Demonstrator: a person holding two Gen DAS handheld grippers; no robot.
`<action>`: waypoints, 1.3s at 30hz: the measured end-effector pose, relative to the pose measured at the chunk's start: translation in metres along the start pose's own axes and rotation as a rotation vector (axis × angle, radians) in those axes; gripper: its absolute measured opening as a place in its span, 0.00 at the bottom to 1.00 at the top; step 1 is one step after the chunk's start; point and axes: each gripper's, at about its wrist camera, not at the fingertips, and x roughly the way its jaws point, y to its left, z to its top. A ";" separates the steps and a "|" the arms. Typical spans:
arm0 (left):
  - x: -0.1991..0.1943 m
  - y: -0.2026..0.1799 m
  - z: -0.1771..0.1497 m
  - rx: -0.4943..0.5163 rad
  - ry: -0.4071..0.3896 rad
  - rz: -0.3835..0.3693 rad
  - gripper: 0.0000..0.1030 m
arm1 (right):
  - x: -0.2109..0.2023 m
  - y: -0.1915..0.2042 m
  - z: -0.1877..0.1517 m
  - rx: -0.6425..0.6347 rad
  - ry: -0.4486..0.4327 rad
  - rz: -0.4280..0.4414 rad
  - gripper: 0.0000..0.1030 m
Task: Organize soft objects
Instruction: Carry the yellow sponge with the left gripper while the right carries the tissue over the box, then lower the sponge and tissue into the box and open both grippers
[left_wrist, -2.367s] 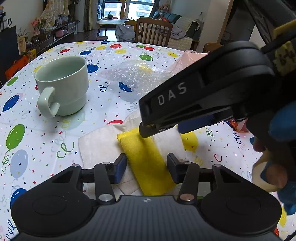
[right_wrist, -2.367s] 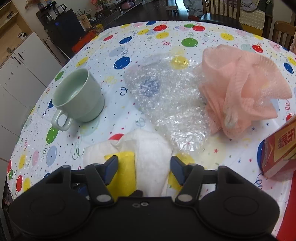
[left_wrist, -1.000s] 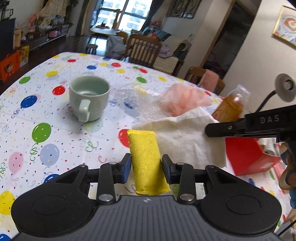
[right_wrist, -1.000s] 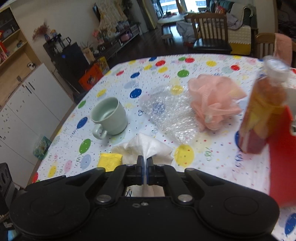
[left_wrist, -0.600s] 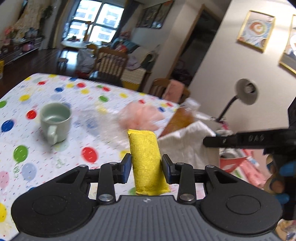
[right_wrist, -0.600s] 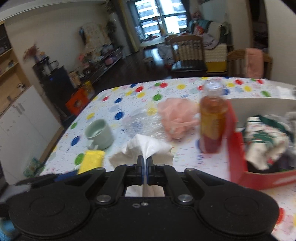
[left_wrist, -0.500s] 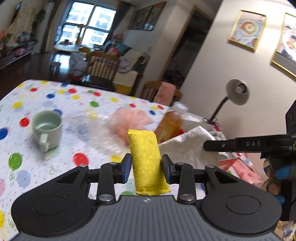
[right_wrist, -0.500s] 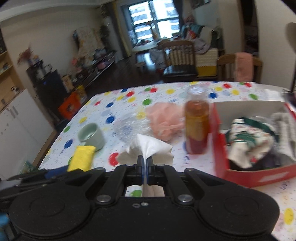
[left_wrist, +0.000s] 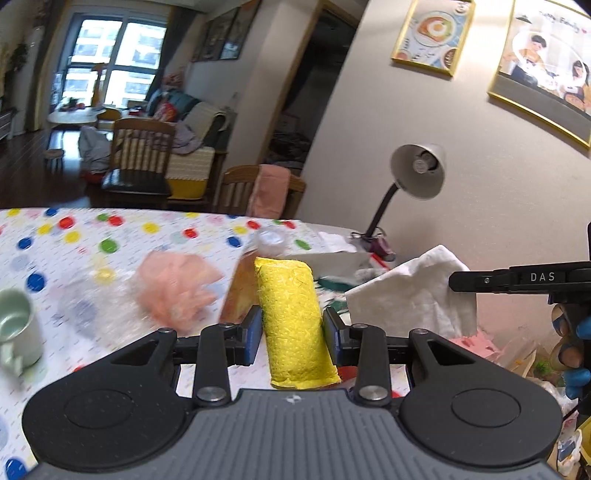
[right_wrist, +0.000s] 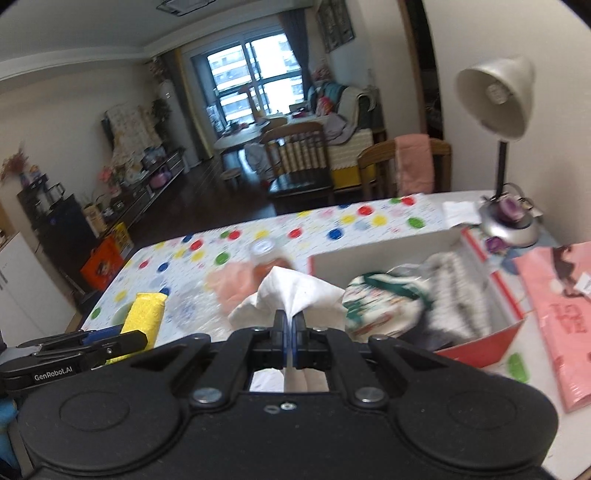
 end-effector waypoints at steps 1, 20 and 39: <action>0.005 -0.006 0.004 0.009 0.001 -0.011 0.34 | -0.001 -0.007 0.004 0.003 -0.004 -0.008 0.01; 0.146 -0.077 0.043 0.132 0.122 -0.060 0.34 | 0.046 -0.116 0.022 0.085 0.062 -0.089 0.02; 0.265 -0.093 0.041 0.148 0.283 0.018 0.34 | 0.126 -0.173 0.020 0.061 0.185 -0.141 0.02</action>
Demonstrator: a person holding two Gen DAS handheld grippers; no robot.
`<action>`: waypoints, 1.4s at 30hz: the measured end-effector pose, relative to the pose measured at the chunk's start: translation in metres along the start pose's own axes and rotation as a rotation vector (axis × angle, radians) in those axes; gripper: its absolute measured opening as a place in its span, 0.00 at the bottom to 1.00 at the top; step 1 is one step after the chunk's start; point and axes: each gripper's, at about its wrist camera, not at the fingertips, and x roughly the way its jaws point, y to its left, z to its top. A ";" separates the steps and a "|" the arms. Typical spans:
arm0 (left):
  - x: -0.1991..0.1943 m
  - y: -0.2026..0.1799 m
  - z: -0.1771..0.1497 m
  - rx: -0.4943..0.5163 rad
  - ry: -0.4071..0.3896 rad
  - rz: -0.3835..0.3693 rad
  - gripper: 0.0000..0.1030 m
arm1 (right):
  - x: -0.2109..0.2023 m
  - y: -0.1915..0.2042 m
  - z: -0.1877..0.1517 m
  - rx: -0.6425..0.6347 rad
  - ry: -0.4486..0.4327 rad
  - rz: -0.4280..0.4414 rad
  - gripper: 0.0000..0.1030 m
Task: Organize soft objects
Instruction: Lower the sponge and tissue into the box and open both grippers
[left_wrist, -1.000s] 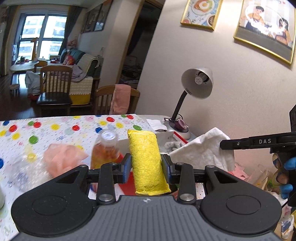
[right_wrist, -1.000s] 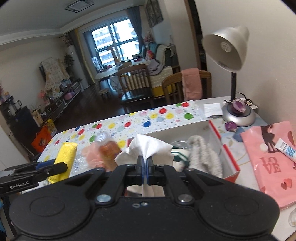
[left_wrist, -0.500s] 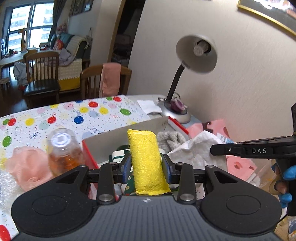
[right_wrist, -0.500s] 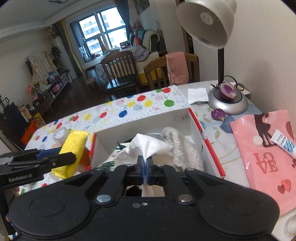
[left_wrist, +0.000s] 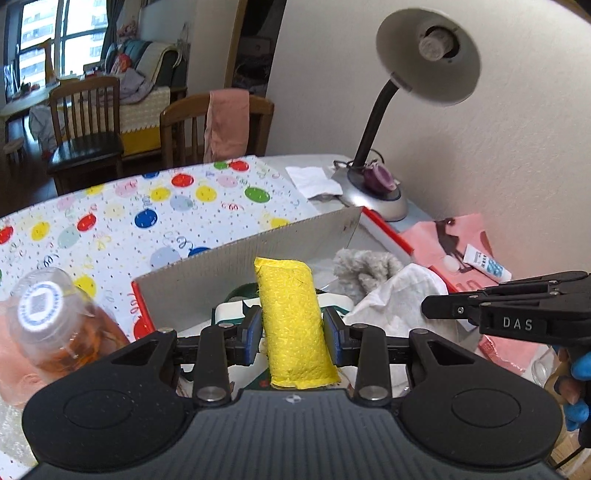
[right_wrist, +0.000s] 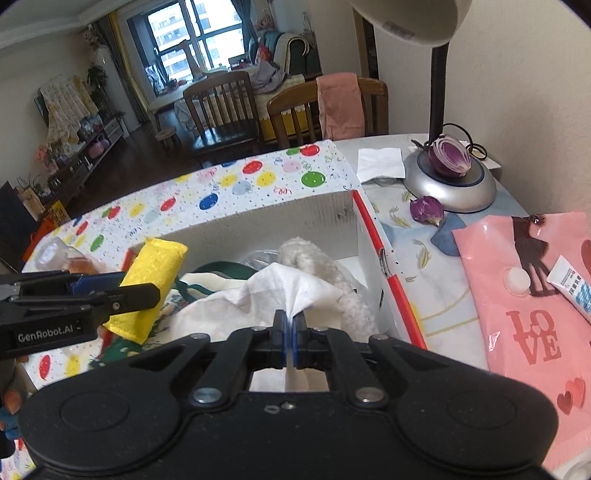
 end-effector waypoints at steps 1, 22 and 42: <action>0.004 0.000 0.001 -0.003 0.009 0.001 0.34 | 0.003 0.000 0.000 -0.005 0.006 -0.002 0.02; 0.025 0.012 -0.001 -0.072 0.119 -0.012 0.45 | -0.006 0.001 -0.002 0.000 0.021 -0.007 0.31; -0.095 0.013 -0.024 0.003 -0.037 -0.069 0.55 | -0.075 0.057 -0.022 -0.003 -0.079 0.069 0.50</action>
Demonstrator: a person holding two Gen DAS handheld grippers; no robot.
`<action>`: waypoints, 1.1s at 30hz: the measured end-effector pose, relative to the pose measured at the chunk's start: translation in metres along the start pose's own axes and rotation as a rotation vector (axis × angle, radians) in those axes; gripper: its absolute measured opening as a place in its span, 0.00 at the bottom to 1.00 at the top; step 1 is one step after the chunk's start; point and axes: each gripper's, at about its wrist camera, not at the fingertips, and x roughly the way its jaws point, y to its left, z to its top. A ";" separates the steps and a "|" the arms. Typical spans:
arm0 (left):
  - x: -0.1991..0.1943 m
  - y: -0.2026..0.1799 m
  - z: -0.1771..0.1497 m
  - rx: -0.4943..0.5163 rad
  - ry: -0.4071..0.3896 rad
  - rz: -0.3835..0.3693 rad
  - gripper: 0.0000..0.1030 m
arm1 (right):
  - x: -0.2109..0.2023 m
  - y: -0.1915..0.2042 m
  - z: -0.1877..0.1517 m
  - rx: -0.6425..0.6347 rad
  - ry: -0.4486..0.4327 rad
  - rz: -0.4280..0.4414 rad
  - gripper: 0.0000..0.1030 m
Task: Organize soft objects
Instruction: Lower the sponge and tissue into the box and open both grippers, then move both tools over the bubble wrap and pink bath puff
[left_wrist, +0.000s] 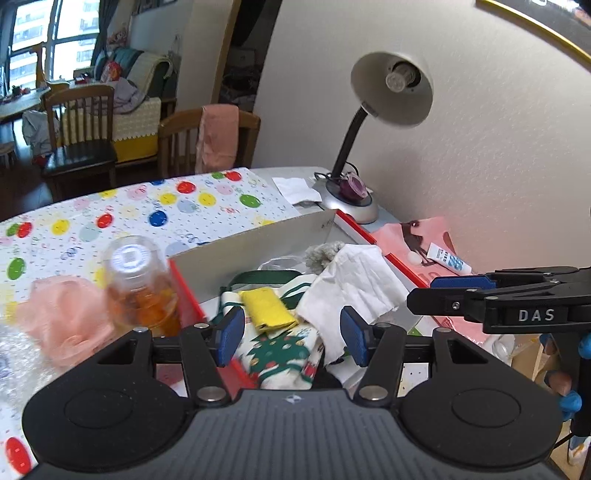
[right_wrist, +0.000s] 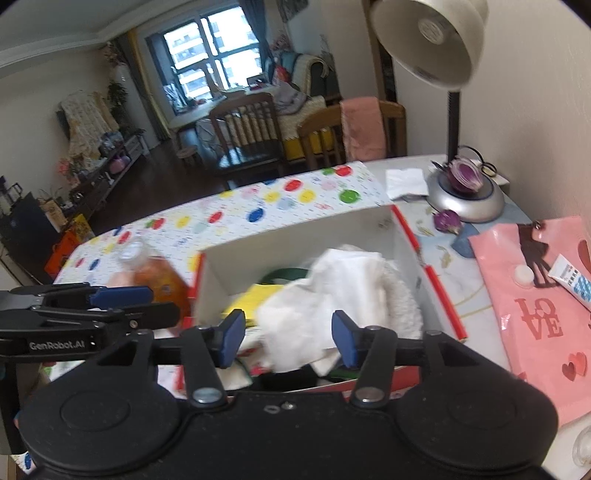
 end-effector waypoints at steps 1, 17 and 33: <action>-0.007 0.002 -0.002 -0.001 -0.007 0.006 0.55 | -0.004 0.007 -0.001 -0.007 -0.005 0.008 0.51; -0.115 0.052 -0.047 -0.035 -0.124 0.093 0.55 | -0.028 0.121 -0.024 -0.113 -0.030 0.141 0.66; -0.188 0.109 -0.113 -0.117 -0.169 0.211 0.79 | -0.017 0.204 -0.052 -0.204 -0.024 0.237 0.86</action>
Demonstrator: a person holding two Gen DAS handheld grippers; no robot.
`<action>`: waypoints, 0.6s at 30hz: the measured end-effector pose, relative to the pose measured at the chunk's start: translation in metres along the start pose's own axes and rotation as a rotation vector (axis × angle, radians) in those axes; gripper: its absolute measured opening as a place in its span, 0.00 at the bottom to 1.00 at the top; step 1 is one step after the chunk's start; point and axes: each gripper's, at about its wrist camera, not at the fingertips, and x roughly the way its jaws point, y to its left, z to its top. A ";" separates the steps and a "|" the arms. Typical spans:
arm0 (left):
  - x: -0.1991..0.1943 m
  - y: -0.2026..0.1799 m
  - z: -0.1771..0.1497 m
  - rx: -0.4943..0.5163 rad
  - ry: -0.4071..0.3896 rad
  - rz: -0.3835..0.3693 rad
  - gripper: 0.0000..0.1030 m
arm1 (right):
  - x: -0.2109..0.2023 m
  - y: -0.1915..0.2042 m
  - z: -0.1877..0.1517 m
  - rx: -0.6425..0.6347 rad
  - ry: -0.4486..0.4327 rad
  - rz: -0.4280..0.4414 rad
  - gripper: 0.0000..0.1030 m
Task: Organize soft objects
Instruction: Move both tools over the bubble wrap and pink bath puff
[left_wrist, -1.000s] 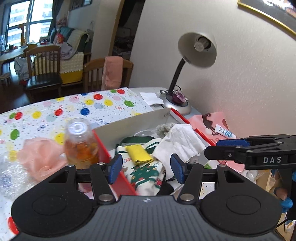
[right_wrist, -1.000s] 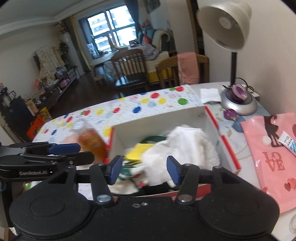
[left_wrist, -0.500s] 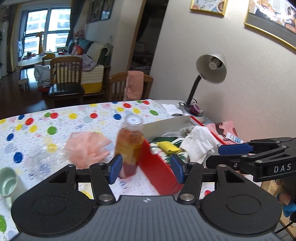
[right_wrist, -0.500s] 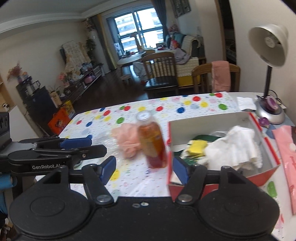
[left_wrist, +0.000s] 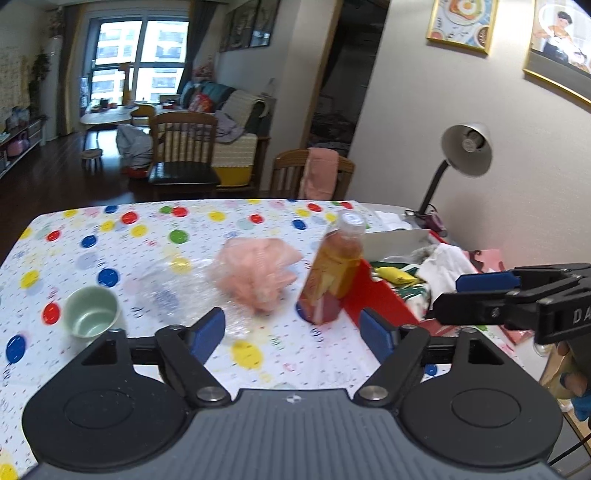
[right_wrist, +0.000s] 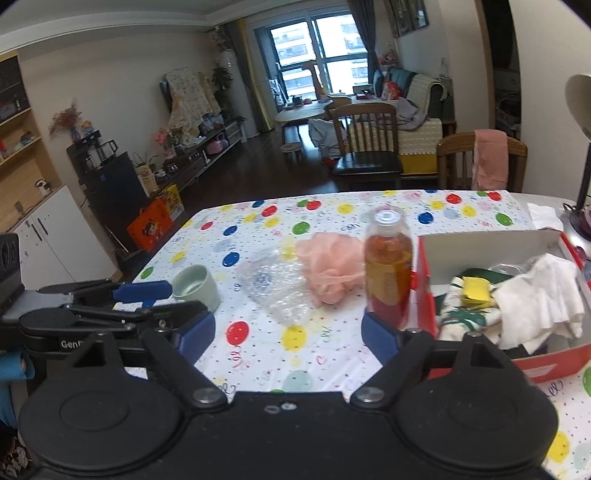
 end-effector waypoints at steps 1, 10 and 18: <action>-0.002 0.004 -0.002 -0.005 -0.003 0.007 0.79 | 0.002 0.003 0.000 -0.004 -0.001 0.002 0.87; 0.010 0.028 -0.012 -0.053 0.009 0.045 0.85 | 0.033 0.017 0.015 -0.023 0.016 0.001 0.99; 0.041 0.046 -0.011 -0.086 0.021 0.093 0.93 | 0.086 0.017 0.040 -0.035 0.059 0.012 1.00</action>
